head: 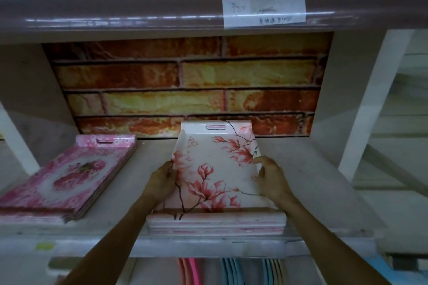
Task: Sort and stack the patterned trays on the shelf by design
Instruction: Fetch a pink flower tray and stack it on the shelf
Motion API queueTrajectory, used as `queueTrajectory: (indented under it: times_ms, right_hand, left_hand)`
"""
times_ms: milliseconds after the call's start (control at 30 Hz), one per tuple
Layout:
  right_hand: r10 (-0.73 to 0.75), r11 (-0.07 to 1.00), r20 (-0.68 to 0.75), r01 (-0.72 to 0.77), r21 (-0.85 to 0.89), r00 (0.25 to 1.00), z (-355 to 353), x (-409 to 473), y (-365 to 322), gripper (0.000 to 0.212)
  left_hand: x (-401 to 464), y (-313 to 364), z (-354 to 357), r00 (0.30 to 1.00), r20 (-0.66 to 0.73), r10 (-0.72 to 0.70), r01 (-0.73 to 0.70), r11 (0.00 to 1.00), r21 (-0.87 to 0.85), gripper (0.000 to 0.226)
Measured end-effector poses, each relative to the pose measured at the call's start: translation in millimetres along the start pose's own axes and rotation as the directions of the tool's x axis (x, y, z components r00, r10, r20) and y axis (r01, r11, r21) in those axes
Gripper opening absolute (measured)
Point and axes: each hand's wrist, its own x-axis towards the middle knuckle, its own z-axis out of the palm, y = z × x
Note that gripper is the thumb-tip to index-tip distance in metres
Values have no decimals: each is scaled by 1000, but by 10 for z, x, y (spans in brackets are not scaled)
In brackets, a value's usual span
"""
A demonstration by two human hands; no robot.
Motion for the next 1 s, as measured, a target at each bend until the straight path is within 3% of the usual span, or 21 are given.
queueTrajectory:
  times_ms: [267,400,533,667,833,1000]
  right_hand:
    - [14,1000,6,-14,-8,1000,-10,14,-17,35]
    - [49,998,16,-49,-44,999,6,84,7,31]
    - [53,991,16,-51,-126,998,-73,223,-31,32]
    - [81,955,81,-54,-291,993,-111,364,-206,27]
    - [19,966,39,-8,-257,999,122,431,-721,27]
    - [9,993,-26,-12,-116,1000,624,234,-1480,32]
  left_hand:
    - [-36,-10,-14,998,7,58,-58,998,-7,36]
    - [-18,-76,-105,993,83,88,-87,996,-16,40]
    - [42,-273,-270,976,186,111,-111,994,-10,36]
    - [105,-558,-518,959,184,217,-219,976,-14,28]
    - [154,-893,-898,878,106,466,-468,883,0,22]
    - [149,-1283,-1396,760,141,635,-647,760,67,26]
